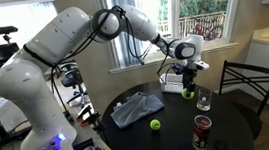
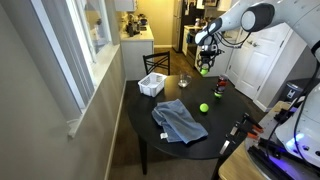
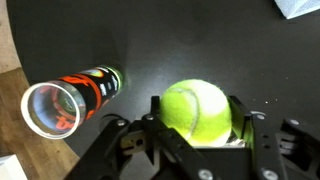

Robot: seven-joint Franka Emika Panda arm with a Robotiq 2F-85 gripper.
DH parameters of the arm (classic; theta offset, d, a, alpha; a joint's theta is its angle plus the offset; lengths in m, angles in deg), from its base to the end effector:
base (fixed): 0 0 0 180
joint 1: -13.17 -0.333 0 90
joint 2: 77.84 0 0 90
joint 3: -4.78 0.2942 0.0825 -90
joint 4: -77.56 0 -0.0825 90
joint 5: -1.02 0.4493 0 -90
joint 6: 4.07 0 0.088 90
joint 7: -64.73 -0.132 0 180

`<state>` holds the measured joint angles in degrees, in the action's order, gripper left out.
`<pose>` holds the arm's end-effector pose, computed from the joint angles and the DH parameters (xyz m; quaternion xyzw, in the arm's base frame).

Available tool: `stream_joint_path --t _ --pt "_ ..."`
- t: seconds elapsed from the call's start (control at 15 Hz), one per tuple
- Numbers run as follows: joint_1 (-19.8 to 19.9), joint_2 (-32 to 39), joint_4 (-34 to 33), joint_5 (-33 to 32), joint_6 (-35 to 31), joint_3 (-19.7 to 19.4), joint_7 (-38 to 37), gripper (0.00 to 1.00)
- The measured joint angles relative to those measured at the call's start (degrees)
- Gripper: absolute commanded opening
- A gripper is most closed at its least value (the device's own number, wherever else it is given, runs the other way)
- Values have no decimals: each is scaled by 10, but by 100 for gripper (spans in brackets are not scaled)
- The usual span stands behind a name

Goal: Put one tennis ball in the container.

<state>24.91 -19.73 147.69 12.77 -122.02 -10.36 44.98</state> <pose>0.7054 -0.3004 0.0760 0.9143 -0.3973 -0.0747 0.0249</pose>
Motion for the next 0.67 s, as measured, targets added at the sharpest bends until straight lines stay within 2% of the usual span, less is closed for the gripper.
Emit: stream_joint_path --t 0.33,0.67 --pt "0 -74 112 -14 26 -27 -22 41" --pt "3 -113 187 -34 27 -59 -53 41"
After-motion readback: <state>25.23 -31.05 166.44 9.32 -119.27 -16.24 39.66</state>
